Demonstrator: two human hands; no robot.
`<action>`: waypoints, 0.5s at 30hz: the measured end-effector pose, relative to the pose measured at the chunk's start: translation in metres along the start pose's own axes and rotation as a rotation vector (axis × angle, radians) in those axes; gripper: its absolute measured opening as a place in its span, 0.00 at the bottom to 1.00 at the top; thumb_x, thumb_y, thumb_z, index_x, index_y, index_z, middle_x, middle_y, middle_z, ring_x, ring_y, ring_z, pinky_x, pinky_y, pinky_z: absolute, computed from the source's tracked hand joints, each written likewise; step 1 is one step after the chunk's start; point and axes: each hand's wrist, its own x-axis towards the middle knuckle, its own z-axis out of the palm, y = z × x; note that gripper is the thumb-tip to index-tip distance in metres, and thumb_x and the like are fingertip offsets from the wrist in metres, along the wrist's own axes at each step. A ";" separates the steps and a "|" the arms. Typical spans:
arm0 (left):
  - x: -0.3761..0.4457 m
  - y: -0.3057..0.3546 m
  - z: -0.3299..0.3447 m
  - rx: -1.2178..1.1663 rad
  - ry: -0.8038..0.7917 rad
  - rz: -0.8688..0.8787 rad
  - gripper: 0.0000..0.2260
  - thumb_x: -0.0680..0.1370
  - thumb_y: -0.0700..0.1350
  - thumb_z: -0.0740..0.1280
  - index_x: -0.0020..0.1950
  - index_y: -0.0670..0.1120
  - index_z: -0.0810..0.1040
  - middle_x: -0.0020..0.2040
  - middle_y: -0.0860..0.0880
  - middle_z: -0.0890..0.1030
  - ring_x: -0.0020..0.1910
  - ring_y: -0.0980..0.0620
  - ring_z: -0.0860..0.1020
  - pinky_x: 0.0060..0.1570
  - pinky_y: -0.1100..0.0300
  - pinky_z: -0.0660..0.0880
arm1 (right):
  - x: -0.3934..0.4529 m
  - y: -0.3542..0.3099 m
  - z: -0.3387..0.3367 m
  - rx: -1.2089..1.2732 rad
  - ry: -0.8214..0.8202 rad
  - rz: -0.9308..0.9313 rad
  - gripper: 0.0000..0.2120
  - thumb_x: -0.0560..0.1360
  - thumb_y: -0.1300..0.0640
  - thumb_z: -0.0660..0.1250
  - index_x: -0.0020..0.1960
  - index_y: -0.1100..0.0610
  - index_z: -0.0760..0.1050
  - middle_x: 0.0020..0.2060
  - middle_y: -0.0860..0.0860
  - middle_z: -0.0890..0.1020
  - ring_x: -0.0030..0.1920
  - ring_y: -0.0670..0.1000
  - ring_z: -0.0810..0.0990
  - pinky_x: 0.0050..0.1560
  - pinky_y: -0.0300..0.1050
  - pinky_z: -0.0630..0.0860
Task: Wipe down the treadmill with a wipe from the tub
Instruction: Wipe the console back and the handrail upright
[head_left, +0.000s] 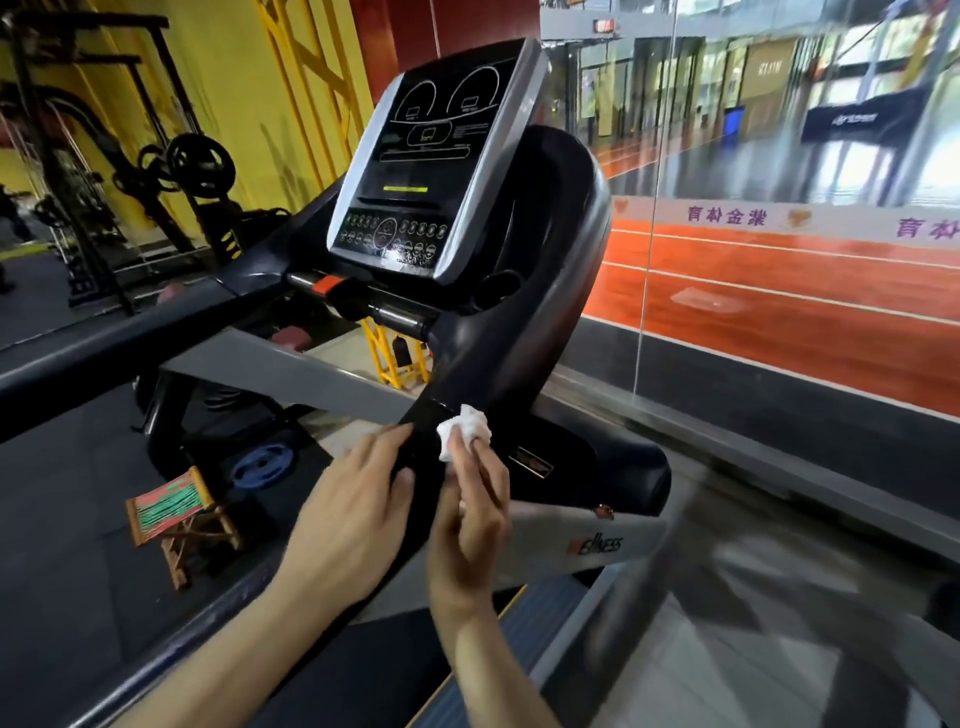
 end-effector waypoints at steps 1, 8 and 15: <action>0.012 0.008 0.007 0.009 -0.016 0.039 0.24 0.83 0.55 0.52 0.79 0.51 0.65 0.76 0.52 0.69 0.74 0.51 0.67 0.72 0.56 0.64 | 0.013 0.009 -0.001 0.004 -0.007 -0.018 0.20 0.81 0.66 0.64 0.70 0.53 0.77 0.69 0.51 0.75 0.71 0.51 0.73 0.69 0.53 0.73; 0.027 0.025 0.024 0.067 0.017 0.057 0.27 0.83 0.52 0.52 0.81 0.46 0.62 0.81 0.49 0.61 0.79 0.48 0.62 0.77 0.53 0.62 | 0.170 0.065 -0.006 -0.130 0.096 0.057 0.20 0.79 0.72 0.61 0.68 0.62 0.77 0.66 0.56 0.80 0.69 0.55 0.77 0.69 0.54 0.73; 0.028 0.026 0.027 0.161 0.027 0.081 0.25 0.85 0.49 0.52 0.82 0.45 0.60 0.82 0.49 0.60 0.79 0.50 0.61 0.78 0.56 0.59 | 0.180 0.073 -0.019 -0.061 0.096 0.133 0.21 0.78 0.72 0.63 0.68 0.59 0.78 0.59 0.56 0.82 0.62 0.54 0.81 0.64 0.48 0.76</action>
